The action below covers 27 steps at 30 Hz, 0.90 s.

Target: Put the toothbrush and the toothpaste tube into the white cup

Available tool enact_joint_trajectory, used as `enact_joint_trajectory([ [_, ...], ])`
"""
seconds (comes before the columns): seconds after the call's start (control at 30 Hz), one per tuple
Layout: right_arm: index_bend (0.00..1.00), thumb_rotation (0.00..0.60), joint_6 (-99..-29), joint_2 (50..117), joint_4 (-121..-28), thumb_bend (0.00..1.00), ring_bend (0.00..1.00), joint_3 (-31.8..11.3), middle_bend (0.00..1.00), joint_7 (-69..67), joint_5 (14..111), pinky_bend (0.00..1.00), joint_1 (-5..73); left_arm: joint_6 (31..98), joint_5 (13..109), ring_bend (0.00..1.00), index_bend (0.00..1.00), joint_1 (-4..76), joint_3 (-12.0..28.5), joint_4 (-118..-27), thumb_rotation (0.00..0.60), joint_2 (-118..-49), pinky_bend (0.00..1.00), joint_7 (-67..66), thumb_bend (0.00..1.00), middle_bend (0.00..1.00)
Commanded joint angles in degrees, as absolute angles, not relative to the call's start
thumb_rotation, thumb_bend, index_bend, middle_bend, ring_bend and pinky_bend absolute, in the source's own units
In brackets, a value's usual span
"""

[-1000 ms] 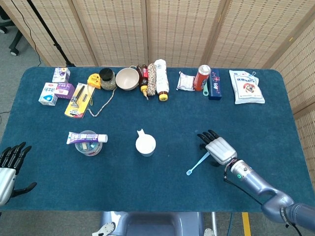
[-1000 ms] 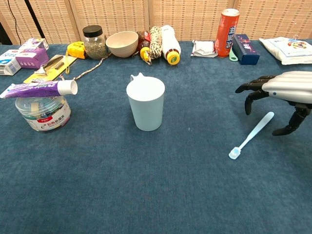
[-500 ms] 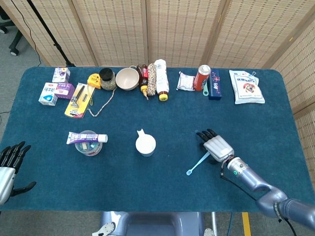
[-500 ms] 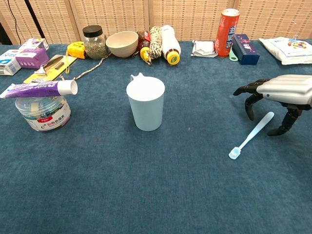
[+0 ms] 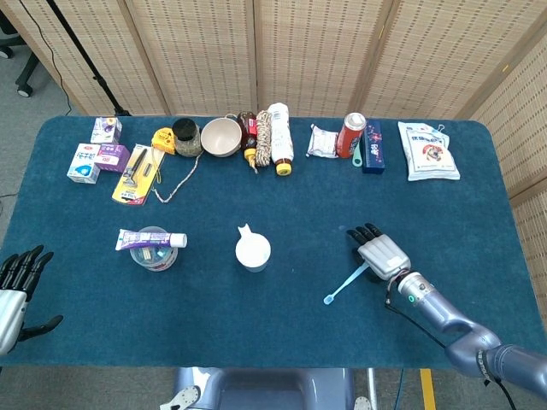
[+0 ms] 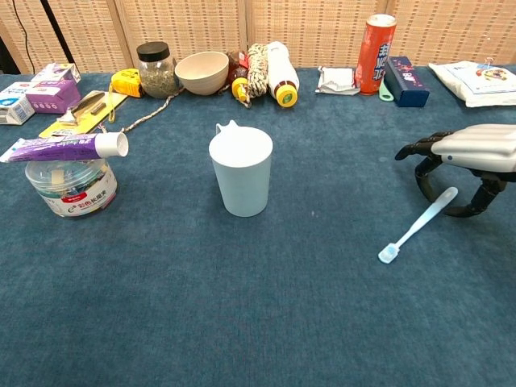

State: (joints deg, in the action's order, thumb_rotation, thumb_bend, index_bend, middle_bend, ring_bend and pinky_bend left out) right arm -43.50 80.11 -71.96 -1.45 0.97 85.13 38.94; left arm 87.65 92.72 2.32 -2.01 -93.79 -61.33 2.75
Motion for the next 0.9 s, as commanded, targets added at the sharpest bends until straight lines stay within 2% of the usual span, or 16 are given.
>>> enact_joint_trajectory([
  [0.03, 0.51, 0.6, -43.2, 80.0, -71.9, 0.36, 0.0, -1.3, 0.08, 1.3, 84.6, 0.0, 38.9, 87.6, 92.8, 0.0, 0.0, 2.3, -2.0, -93.8, 0.6, -61.4, 0.0, 2.6, 0.01, 0.0],
  [0.33, 0.5, 0.6, -43.4, 80.0, -72.0, 0.36, 0.0, -0.8, 0.08, 1.1, 84.2, 0.0, 39.0, 87.5, 92.8, 0.0, 0.0, 2.4, -2.1, -93.9, 0.6, -61.5, 0.0, 2.3, 0.01, 0.0],
  [0.6, 0.59, 0.6, -43.1, 80.7, -71.4, 0.38, 0.0, -0.5, 0.1, 1.0, 83.8, 0.0, 39.1, 87.7, 92.7, 0.0, 0.0, 2.3, -2.0, -94.0, 0.6, -61.4, 0.0, 2.4, 0.01, 0.0],
  [0.9, 0.63, 0.6, -44.9, 80.7, -70.8, 0.44, 0.0, 0.0, 0.12, -0.2, 84.3, 0.0, 38.4, 87.5, 92.7, 0.0, 0.0, 2.4, -2.0, -93.9, 0.6, -61.4, 0.0, 2.6, 0.01, 0.0],
])
